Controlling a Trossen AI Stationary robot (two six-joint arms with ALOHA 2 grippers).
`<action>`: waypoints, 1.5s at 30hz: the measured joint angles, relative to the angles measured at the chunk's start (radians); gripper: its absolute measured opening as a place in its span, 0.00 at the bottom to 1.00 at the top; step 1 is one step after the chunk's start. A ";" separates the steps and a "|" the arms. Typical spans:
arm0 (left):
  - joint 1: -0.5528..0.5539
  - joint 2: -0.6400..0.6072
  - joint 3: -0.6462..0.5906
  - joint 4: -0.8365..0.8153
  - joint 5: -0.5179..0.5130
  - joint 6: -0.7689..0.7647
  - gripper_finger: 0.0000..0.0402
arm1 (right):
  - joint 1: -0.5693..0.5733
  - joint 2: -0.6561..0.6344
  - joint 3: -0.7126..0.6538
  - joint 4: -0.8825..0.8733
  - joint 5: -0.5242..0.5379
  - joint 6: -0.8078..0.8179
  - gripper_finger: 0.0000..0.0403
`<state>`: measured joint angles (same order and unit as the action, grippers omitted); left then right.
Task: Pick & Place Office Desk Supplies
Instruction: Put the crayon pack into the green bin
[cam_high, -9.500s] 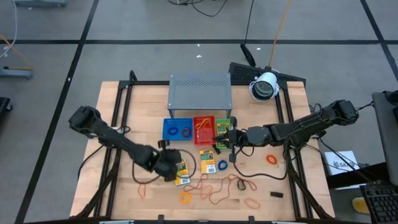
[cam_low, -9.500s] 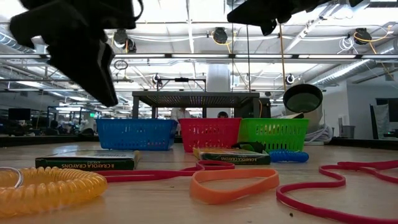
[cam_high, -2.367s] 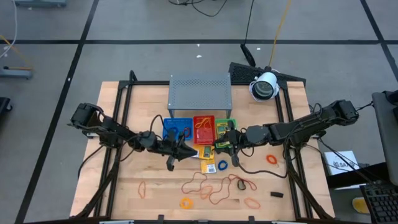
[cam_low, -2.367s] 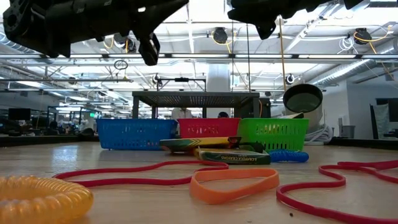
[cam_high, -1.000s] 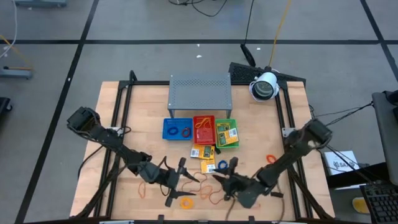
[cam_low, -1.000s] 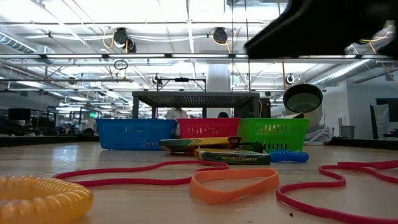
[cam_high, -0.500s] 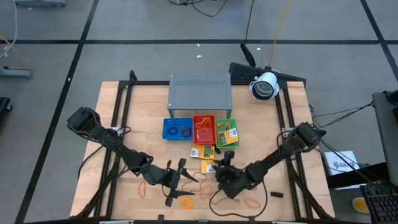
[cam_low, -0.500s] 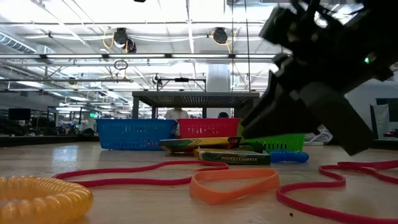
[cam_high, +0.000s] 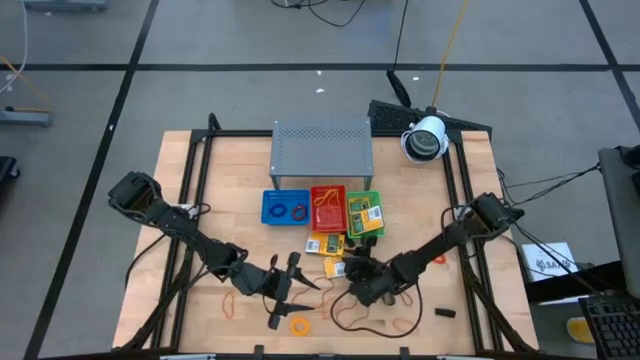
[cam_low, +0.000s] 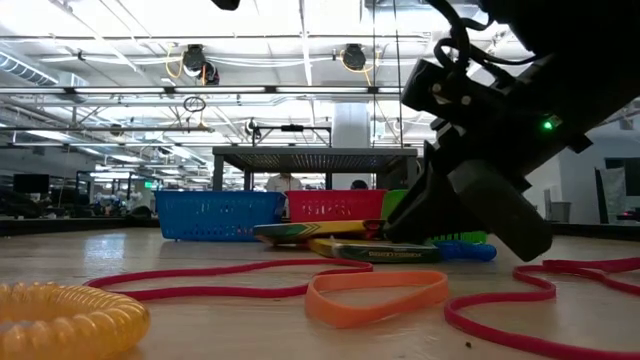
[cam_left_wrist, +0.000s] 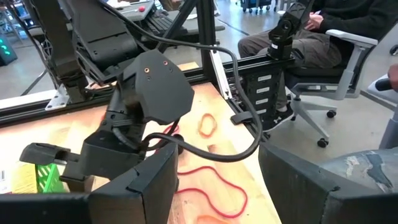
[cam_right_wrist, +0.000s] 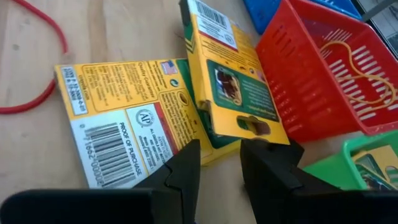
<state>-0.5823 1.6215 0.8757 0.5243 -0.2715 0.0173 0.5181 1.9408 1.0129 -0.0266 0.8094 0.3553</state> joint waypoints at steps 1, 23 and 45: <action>0.000 0.000 0.000 0.000 0.000 0.000 0.58 | -0.002 0.000 0.000 0.001 0.001 0.000 0.26; 0.000 0.000 0.000 -0.001 0.000 -0.004 0.58 | -0.043 0.001 -0.002 0.143 -0.003 -0.273 0.26; 0.000 0.000 0.000 -0.002 -0.001 -0.022 0.58 | -0.113 0.000 -0.001 0.143 -0.149 -0.289 0.21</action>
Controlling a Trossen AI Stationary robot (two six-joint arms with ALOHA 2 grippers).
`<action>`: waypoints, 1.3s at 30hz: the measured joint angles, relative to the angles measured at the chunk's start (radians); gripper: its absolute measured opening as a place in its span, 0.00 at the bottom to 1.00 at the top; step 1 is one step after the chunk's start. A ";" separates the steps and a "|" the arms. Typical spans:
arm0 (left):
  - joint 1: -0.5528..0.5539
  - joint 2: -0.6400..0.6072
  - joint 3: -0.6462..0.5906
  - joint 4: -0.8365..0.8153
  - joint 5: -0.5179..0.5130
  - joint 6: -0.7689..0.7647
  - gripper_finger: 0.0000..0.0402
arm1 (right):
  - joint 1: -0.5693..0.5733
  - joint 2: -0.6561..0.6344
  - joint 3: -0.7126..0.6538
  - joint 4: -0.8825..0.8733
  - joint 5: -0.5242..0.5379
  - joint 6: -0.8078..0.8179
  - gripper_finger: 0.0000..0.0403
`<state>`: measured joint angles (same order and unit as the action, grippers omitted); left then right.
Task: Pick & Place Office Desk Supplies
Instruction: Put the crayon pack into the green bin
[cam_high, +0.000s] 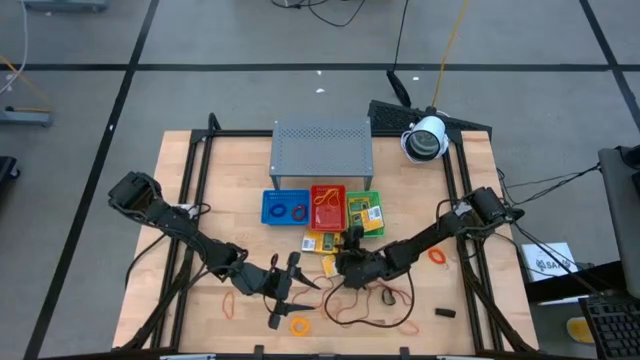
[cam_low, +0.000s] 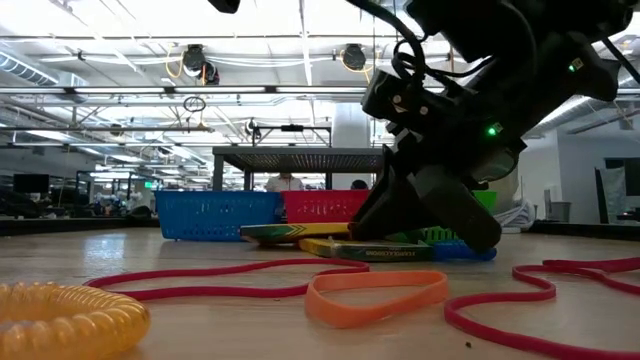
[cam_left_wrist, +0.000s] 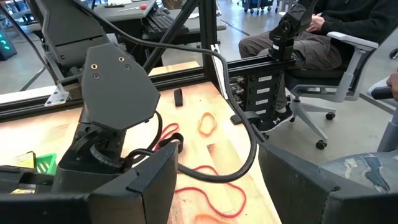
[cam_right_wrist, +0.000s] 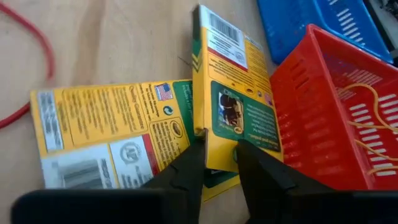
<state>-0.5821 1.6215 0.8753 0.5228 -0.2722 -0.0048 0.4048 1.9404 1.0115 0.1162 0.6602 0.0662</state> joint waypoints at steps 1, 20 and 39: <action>0.000 0.000 0.000 0.000 0.000 0.000 0.58 | -0.002 0.000 0.000 -0.001 0.011 0.000 0.18; 0.000 0.000 0.000 0.004 0.000 0.001 0.58 | 0.053 -0.237 0.043 -0.002 0.112 -0.003 0.00; 0.035 0.000 0.000 0.055 -0.043 -0.004 0.58 | 0.150 -0.730 0.048 -0.532 0.282 0.232 0.00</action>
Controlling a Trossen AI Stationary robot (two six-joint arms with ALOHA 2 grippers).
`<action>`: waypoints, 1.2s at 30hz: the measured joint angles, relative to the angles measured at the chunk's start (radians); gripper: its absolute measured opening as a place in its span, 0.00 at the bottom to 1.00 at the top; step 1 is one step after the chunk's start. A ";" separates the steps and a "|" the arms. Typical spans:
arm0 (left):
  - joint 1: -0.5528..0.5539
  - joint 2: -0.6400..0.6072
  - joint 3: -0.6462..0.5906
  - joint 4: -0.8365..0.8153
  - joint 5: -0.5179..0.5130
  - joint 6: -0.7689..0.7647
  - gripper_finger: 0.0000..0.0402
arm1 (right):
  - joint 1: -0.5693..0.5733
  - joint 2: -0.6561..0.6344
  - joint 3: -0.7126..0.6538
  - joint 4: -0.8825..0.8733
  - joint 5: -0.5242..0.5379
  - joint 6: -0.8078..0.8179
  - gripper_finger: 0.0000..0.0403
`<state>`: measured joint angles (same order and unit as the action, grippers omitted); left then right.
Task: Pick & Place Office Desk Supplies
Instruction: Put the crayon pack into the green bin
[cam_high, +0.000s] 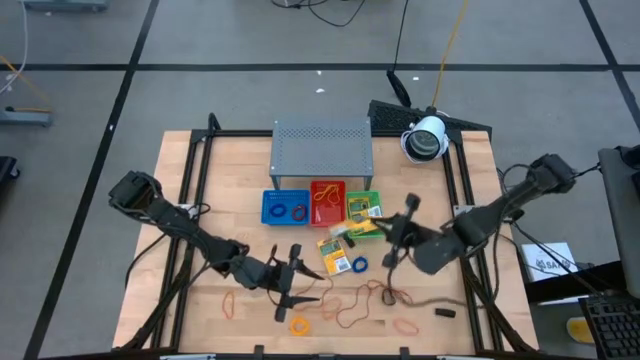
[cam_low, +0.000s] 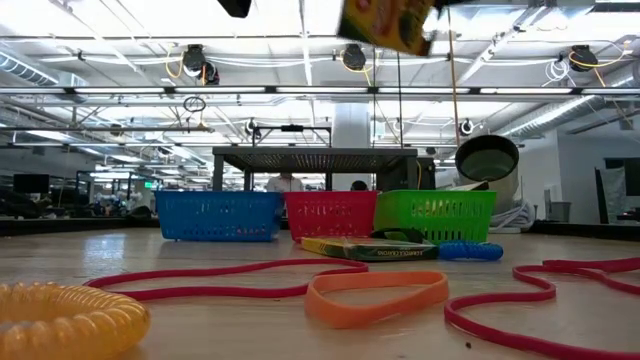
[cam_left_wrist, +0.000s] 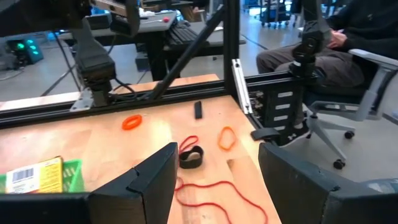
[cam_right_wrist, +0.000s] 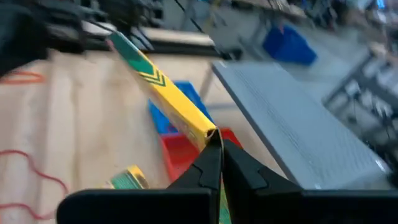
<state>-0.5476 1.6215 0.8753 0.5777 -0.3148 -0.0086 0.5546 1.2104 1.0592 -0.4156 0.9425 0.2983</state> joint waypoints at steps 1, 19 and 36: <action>0.003 0.000 0.000 0.000 -0.001 0.000 0.58 | -0.007 -0.018 0.000 -0.062 0.000 0.054 0.00; 0.011 0.000 0.000 -0.005 0.000 0.005 0.58 | -0.357 -0.038 -0.001 -0.563 -0.603 0.755 0.00; 0.011 0.000 0.000 -0.023 0.001 0.004 0.58 | -0.444 -0.022 -0.001 -0.441 -0.846 0.741 0.00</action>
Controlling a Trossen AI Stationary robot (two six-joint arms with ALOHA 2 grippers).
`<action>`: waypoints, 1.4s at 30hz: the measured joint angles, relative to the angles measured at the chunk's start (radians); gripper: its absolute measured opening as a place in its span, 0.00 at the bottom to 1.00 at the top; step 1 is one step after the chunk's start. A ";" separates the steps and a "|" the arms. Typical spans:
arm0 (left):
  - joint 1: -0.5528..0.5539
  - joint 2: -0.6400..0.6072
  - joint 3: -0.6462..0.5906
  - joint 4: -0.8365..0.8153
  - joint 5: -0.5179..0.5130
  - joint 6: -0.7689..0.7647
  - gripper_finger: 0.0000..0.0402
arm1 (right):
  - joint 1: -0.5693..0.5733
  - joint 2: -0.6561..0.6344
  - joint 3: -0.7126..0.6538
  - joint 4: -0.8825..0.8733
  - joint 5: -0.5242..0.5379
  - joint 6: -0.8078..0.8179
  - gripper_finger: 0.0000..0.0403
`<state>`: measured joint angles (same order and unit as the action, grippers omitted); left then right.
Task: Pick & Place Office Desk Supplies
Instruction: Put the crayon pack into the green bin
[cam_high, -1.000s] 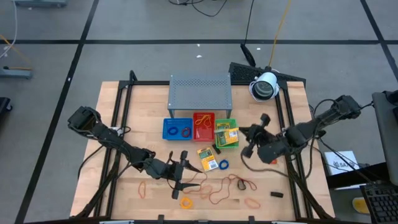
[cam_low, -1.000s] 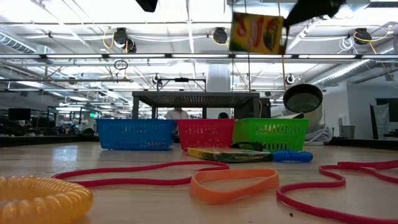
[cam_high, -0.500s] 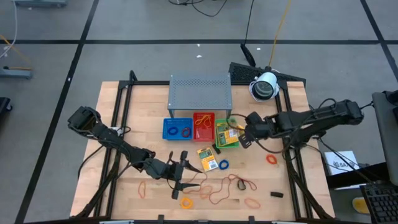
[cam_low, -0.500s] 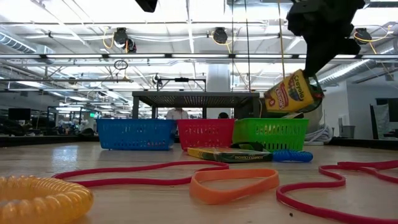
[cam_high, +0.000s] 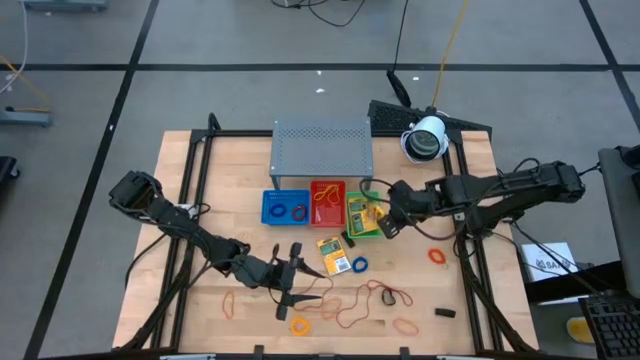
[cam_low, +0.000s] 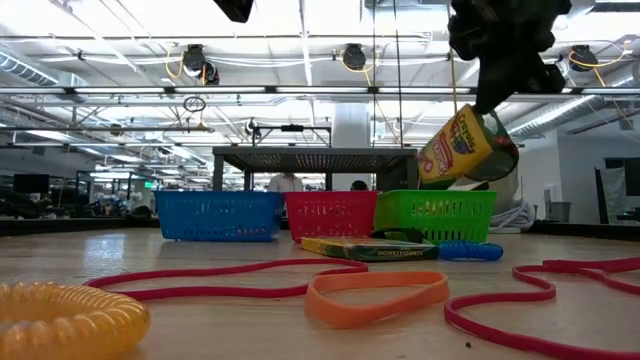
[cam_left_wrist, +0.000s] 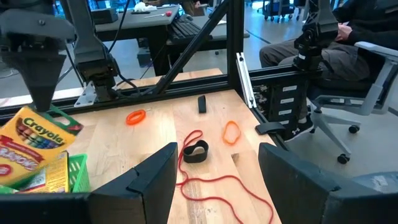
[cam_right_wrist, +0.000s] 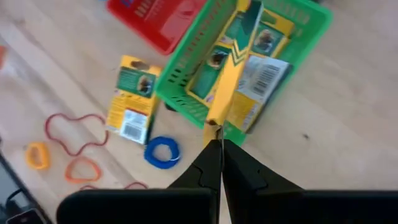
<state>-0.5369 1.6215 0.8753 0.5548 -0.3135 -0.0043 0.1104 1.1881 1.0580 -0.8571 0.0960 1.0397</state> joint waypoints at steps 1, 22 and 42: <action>0.000 0.000 0.000 0.000 0.000 0.000 0.58 | 0.000 0.000 0.000 0.007 -0.002 -0.004 0.00; 0.000 0.000 0.000 -0.007 0.000 -0.004 0.58 | 0.002 0.000 0.000 0.206 -0.046 -0.175 0.22; 0.032 0.000 0.000 -0.019 -0.103 -0.023 0.58 | 0.157 0.056 -0.410 1.394 0.036 -0.685 0.36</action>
<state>-0.5052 1.6211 0.8753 0.5362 -0.4168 -0.0278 0.2675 1.2439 0.6483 0.5374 0.1319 0.3551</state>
